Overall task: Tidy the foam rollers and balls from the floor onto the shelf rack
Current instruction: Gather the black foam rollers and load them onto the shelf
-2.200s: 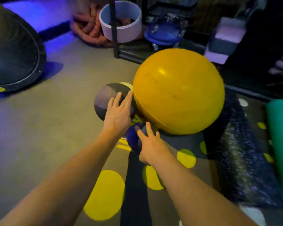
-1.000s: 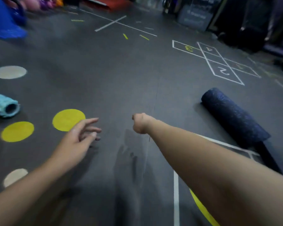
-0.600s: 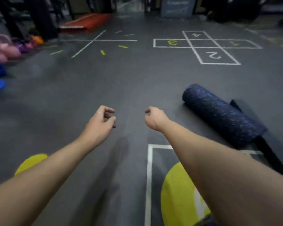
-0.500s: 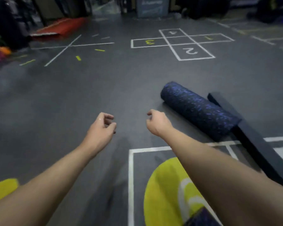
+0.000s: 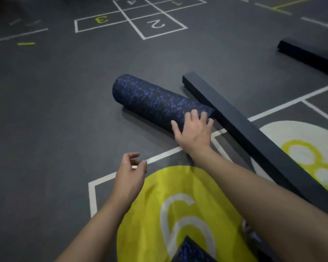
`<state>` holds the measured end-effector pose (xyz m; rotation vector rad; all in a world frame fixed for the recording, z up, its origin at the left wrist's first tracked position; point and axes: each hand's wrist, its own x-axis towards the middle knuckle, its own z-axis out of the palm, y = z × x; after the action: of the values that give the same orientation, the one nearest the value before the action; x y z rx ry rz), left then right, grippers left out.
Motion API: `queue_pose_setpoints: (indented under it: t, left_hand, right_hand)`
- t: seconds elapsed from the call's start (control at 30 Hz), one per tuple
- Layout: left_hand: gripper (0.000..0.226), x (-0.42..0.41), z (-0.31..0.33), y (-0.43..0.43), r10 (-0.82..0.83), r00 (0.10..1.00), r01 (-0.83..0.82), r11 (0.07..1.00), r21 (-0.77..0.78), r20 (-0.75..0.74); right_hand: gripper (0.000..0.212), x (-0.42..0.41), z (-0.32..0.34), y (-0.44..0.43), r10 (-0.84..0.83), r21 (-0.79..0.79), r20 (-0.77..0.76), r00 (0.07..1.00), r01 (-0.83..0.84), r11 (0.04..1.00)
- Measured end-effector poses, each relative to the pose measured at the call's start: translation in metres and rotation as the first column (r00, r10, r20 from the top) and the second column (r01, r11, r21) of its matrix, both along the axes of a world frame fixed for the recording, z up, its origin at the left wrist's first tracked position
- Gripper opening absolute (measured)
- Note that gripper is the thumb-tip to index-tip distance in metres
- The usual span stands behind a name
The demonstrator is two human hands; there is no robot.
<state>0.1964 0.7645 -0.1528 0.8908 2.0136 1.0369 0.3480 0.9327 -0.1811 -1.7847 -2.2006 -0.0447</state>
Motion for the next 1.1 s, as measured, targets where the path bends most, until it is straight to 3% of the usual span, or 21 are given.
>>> queue_pose_setpoints:
  t: [0.1,0.13,0.17,0.2,0.23,0.27,0.33,0.37,0.4,0.47,0.57,0.63,0.77,0.9,1.0,1.1]
  left_hand:
    - [0.022,-0.014,-0.012,-0.004,0.079,0.997,-0.079,0.997,0.008,0.017]
    - [0.024,-0.023,-0.019,-0.005,0.136,0.990,-0.136,0.991,0.011,0.027]
    - [0.027,-0.030,-0.023,-0.008,0.204,0.977,-0.205,0.979,0.006,0.062]
    - [0.033,-0.038,-0.026,-0.011,0.280,0.952,-0.281,0.960,-0.005,0.123]
    - [0.045,-0.047,-0.031,-0.014,0.349,0.919,-0.348,0.937,-0.036,0.185]
    - [0.059,-0.054,-0.035,-0.020,0.416,0.877,-0.408,0.909,-0.084,0.239]
    - [0.069,-0.062,-0.042,-0.040,0.499,0.789,-0.485,0.864,-0.134,0.358]
    - [0.068,-0.065,-0.045,-0.052,0.505,0.764,-0.494,0.858,-0.140,0.402]
    - [0.065,-0.069,-0.046,-0.065,0.496,0.751,-0.484,0.863,-0.147,0.436]
    - [0.065,-0.076,-0.047,-0.091,0.470,0.701,-0.455,0.874,-0.171,0.536]
    - [0.093,-0.098,-0.043,-0.137,0.421,0.636,-0.439,0.887,-0.146,0.646]
    - [0.104,-0.117,-0.041,-0.171,0.438,0.599,-0.510,0.854,-0.101,0.671]
    - [0.102,-0.165,-0.023,-0.257,0.508,0.556,-0.662,0.749,-0.019,0.658]
    - [0.091,-0.210,0.010,-0.370,0.619,0.491,-0.815,0.576,0.072,0.613]
    - [0.067,-0.234,0.035,-0.466,0.698,0.419,-0.891,0.440,0.113,0.580]
    - [0.057,-0.258,0.057,-0.559,0.742,0.314,-0.948,0.282,0.150,0.592]
  right_hand:
    - [0.040,-0.032,-0.001,-0.055,0.204,0.390,-0.207,0.957,-0.110,0.914]
    - [0.035,-0.037,0.004,-0.061,0.233,0.430,-0.222,0.947,-0.120,0.895]
    - [0.030,-0.041,0.010,-0.063,0.230,0.370,-0.215,0.949,-0.139,0.919]
    - [0.039,-0.045,0.018,-0.064,0.178,0.181,-0.183,0.967,-0.145,0.973]
    - [0.063,-0.049,0.027,-0.064,0.123,-0.099,-0.124,0.985,-0.136,0.986]
    - [0.090,-0.054,0.031,-0.066,0.129,-0.363,-0.107,0.986,-0.160,0.918]
    - [0.114,-0.071,0.033,-0.083,0.165,-0.716,-0.282,0.945,-0.322,0.619]
    - [0.115,-0.081,0.030,-0.099,0.151,-0.769,-0.382,0.912,-0.404,0.495]
    - [0.119,-0.091,0.027,-0.114,0.150,-0.773,-0.416,0.897,-0.435,0.461]
    - [0.129,-0.111,0.029,-0.145,0.181,-0.751,-0.384,0.905,-0.421,0.509]
    - [0.128,-0.145,0.036,-0.202,0.215,-0.702,-0.341,0.915,-0.400,0.590]
    - [0.118,-0.169,0.043,-0.246,0.219,-0.683,-0.329,0.919,-0.391,0.617]
    - [0.116,-0.228,0.056,-0.318,0.338,-0.662,-0.369,0.866,-0.500,0.559]
    - [0.126,-0.299,0.081,-0.404,0.515,-0.616,-0.435,0.739,-0.661,0.428]
    - [0.134,-0.346,0.100,-0.482,0.631,-0.585,-0.507,0.588,-0.772,0.250]
    - [0.116,-0.385,0.122,-0.562,0.687,-0.555,-0.586,0.429,-0.831,0.045]
